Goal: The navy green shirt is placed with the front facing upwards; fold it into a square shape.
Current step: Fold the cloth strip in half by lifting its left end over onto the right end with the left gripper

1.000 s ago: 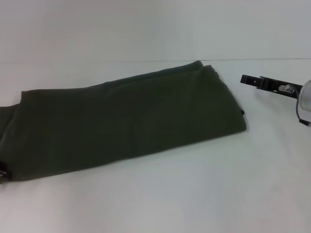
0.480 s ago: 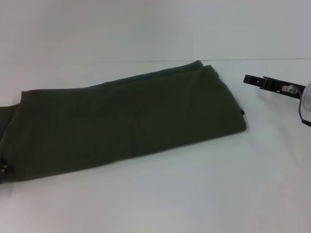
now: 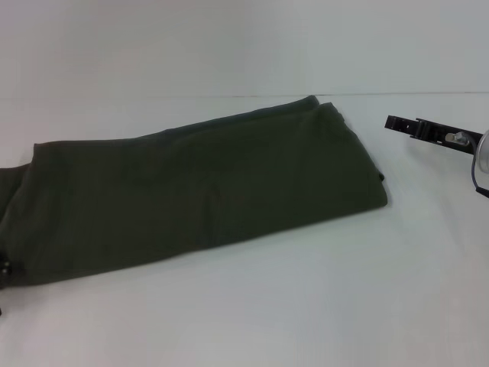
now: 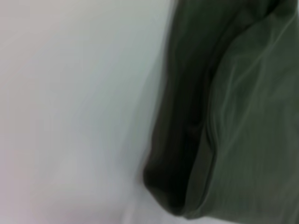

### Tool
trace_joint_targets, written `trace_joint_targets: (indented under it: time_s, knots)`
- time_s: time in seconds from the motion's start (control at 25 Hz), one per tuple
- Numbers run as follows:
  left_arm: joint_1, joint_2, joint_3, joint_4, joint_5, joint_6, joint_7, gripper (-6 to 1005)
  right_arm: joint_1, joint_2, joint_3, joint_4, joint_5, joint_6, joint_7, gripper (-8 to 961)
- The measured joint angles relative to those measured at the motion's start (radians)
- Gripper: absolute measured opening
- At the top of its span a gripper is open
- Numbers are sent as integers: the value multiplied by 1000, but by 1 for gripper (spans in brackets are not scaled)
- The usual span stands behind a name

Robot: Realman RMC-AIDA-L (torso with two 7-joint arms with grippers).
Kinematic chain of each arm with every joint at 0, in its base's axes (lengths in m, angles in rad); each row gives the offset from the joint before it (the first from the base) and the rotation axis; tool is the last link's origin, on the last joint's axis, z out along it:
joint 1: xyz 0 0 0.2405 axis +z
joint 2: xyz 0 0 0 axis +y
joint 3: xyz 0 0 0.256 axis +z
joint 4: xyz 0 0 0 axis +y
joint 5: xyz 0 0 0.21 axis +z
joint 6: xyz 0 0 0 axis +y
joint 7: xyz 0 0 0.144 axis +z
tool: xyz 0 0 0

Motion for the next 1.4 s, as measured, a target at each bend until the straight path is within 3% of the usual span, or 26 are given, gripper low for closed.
trace_joint_targets:
  time_s: [0.6, 1.4]
  knots:
    - [27, -10, -28, -5, -27, -64, 9, 843, -14, 0, 0, -3, 1, 0, 2, 772]
    - [0, -11, -28, -54, -36, -134, 0, 841, -20, -1, 0, -5, 2, 0, 1, 772]
